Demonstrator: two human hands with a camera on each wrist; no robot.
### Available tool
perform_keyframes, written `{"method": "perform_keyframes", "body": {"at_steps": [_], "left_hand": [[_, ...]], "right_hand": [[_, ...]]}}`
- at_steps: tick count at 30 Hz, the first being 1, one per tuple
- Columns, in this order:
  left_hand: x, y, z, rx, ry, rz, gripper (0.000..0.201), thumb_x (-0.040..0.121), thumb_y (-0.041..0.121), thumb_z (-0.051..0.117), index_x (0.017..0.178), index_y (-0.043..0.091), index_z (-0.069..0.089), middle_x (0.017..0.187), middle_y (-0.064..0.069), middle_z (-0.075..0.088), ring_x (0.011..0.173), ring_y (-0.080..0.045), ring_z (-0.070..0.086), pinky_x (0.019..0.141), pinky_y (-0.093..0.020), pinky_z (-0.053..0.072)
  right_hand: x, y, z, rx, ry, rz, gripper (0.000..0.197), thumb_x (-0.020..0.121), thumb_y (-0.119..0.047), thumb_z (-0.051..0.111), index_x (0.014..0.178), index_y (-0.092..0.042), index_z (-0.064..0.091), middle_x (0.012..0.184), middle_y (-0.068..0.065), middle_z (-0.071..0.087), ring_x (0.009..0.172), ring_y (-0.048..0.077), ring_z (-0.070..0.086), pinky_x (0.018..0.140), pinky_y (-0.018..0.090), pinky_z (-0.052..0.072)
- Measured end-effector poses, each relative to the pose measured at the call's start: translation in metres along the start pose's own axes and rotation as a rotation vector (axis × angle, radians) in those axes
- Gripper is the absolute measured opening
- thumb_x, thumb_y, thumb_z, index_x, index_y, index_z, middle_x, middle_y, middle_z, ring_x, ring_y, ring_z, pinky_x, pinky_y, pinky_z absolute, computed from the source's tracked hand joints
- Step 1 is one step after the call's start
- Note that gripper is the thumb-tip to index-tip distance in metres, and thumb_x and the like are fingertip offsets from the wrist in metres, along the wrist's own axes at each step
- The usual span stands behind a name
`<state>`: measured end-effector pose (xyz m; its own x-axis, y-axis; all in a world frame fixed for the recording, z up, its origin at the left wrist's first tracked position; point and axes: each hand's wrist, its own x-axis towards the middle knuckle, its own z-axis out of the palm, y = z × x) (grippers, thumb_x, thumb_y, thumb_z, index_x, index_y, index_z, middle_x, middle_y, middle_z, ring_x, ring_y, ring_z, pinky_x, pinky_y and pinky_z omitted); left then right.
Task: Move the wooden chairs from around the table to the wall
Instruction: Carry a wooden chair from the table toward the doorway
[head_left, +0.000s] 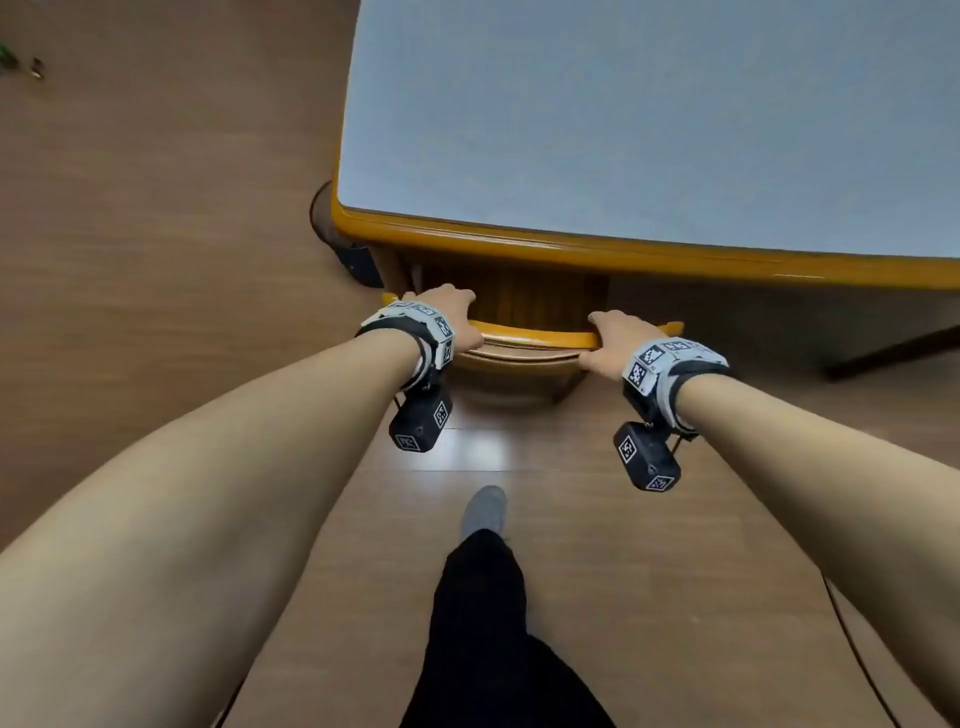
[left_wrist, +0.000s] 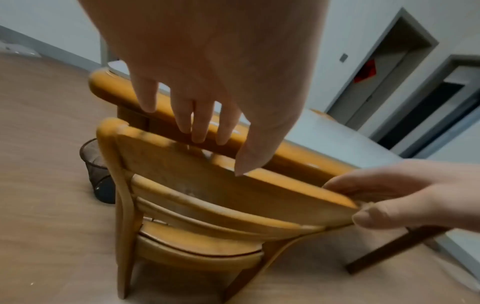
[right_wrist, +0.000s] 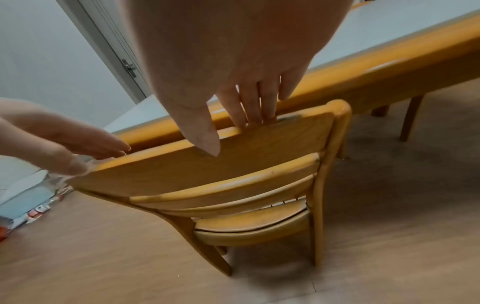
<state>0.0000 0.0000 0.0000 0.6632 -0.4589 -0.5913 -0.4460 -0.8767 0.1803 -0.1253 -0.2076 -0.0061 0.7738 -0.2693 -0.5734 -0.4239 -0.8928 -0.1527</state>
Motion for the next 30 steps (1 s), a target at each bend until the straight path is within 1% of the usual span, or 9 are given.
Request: {"method": "perform_keyframes", "body": {"at_steps": [3,5,7,9,11,13,19,24,30], "left_hand": [[0.021,-0.007,0.007,0.092,-0.074,0.030,0.062,0.087,0.035,0.064,0.145,0.021,0.047,0.137,-0.007,0.054,0.120,-0.032,0.054,0.108,-0.044,0.036],[0.029,-0.011,0.012,0.133,-0.093,0.044,0.057,0.085,0.034,0.064,0.139,0.021,0.053,0.127,-0.005,0.058,0.113,-0.029,0.058,0.104,-0.042,0.037],[0.038,-0.014,0.012,0.161,-0.107,0.064,0.060,0.087,0.033,0.063,0.144,0.023,0.050,0.129,-0.004,0.059,0.114,-0.028,0.058,0.102,-0.040,0.038],[0.043,-0.014,0.011,0.194,-0.116,0.061,0.063,0.087,0.032,0.062,0.148,0.028,0.048,0.129,-0.004,0.062,0.112,-0.028,0.061,0.090,-0.037,0.045],[0.045,-0.013,0.012,0.217,-0.136,0.062,0.059,0.086,0.029,0.061,0.144,0.033,0.052,0.112,-0.003,0.068,0.095,-0.027,0.065,0.074,-0.033,0.050],[0.044,-0.012,0.013,0.227,-0.140,0.060,0.056,0.085,0.028,0.059,0.141,0.035,0.056,0.101,-0.001,0.068,0.086,-0.026,0.064,0.068,-0.031,0.050],[0.030,-0.012,0.026,0.232,-0.079,0.049,0.053,0.086,0.031,0.058,0.139,0.033,0.057,0.096,0.000,0.063,0.082,-0.024,0.059,0.065,-0.030,0.044],[-0.003,-0.014,0.060,0.248,-0.026,0.063,0.039,0.086,0.027,0.057,0.125,0.029,0.064,0.088,0.000,0.058,0.078,-0.023,0.054,0.065,-0.030,0.040],[-0.050,-0.009,0.109,0.228,0.028,0.085,0.042,0.088,0.028,0.056,0.129,0.031,0.063,0.091,0.002,0.062,0.079,-0.020,0.055,0.069,-0.030,0.041]], "right_hand": [[0.024,0.003,0.003,-0.063,-0.054,0.021,0.055,0.089,-0.041,0.067,0.136,-0.015,0.056,0.122,0.007,0.062,0.104,0.028,0.063,0.090,0.041,0.054],[0.035,0.003,0.006,-0.102,-0.096,0.027,0.062,0.090,-0.043,0.068,0.144,-0.017,0.051,0.131,0.006,0.060,0.112,0.029,0.061,0.092,0.041,0.052],[0.045,0.004,0.005,-0.114,-0.138,0.017,0.070,0.089,-0.040,0.068,0.153,-0.022,0.043,0.134,0.004,0.059,0.111,0.026,0.062,0.088,0.040,0.054],[0.050,0.004,0.005,-0.144,-0.163,0.016,0.066,0.087,-0.038,0.066,0.150,-0.029,0.047,0.116,0.001,0.065,0.094,0.022,0.065,0.076,0.036,0.055],[0.051,0.005,0.010,-0.170,-0.155,0.020,0.058,0.085,-0.040,0.064,0.142,-0.033,0.055,0.098,-0.002,0.067,0.081,0.020,0.064,0.068,0.033,0.053],[0.051,0.006,0.014,-0.171,-0.123,0.027,0.053,0.085,-0.042,0.062,0.137,-0.032,0.060,0.091,-0.003,0.068,0.076,0.018,0.064,0.064,0.030,0.052],[0.038,0.007,0.024,-0.169,-0.091,0.006,0.049,0.089,-0.047,0.061,0.134,-0.029,0.063,0.097,-0.001,0.069,0.083,0.021,0.066,0.073,0.034,0.056],[0.007,0.013,0.062,-0.183,-0.022,-0.043,0.040,0.088,-0.051,0.060,0.120,-0.029,0.066,0.094,0.000,0.068,0.081,0.023,0.063,0.068,0.033,0.051],[-0.040,0.025,0.101,-0.191,-0.014,-0.111,0.041,0.091,-0.060,0.057,0.116,-0.029,0.067,0.095,-0.001,0.067,0.083,0.022,0.062,0.069,0.033,0.051]]}}
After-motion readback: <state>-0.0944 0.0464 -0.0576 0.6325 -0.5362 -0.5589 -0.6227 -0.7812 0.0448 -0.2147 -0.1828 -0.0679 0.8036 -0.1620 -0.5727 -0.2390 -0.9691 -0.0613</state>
